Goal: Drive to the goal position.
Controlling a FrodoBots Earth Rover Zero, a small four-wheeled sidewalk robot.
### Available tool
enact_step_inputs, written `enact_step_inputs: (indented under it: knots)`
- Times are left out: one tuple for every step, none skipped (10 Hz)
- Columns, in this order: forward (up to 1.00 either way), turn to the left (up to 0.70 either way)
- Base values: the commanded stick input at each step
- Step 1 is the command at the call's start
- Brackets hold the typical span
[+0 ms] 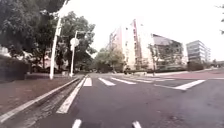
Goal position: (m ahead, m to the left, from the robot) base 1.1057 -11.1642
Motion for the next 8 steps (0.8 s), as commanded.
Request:
enact_step_inputs:
  knots:
    - [0.00,-0.70]
    - [0.18,-0.76]
    - [0.58,-0.29]
    - [0.70,-0.14]
    - [0.70,-0.14]
    - [0.70,-0.14]
    - [0.70,-0.14]
    - [0.70,-0.14]
